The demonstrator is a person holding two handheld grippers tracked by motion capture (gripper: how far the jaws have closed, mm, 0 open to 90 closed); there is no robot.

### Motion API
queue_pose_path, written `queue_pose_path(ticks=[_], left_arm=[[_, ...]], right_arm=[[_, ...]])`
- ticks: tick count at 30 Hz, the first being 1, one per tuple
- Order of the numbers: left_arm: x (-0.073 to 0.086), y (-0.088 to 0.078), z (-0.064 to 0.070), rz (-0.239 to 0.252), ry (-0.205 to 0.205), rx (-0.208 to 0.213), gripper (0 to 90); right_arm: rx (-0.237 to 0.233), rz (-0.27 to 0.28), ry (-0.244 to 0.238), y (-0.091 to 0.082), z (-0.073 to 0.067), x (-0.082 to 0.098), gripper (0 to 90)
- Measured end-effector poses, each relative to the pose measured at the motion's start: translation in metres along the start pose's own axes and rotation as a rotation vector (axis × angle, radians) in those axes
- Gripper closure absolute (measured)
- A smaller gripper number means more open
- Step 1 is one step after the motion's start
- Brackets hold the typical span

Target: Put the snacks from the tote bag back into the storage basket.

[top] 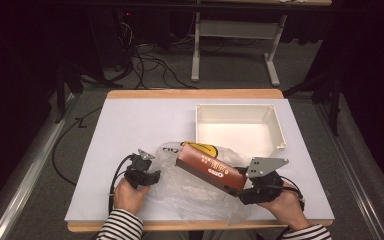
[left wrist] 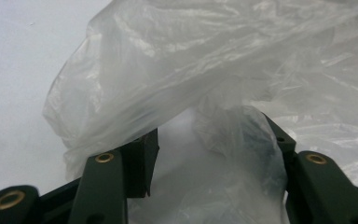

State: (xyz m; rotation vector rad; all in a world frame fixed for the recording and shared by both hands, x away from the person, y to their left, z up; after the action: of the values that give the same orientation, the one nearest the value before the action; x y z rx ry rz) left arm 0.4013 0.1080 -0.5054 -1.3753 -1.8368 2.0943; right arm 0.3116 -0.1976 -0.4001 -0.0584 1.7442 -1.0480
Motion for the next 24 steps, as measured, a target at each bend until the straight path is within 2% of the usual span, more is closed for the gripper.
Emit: queue_pose_path(ticks=[7,24], left_arm=[[0.005,-0.002,-0.004,0.004,0.009,0.009,47.3],[0.009,-0.004,-0.007,0.014,0.017,0.022,46.7]], right_arm=[[0.018,0.020,0.021,-0.007,0.008,0.000,37.6],[0.060,0.049,0.118,-0.021,0.034,-0.003,37.5]])
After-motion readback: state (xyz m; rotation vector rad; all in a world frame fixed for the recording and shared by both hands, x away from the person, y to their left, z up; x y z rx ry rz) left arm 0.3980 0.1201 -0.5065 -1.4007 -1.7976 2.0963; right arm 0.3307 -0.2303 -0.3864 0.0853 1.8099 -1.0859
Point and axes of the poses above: each handheld gripper's, and its own axes: y roughly forward along the jaws, x roughly out of its underside, z roughly to its right, the point moved 5 cm from there along y, roughly forward along the jaws, and after that the axes turned 9 degrees about y, right-handed, at the moved point
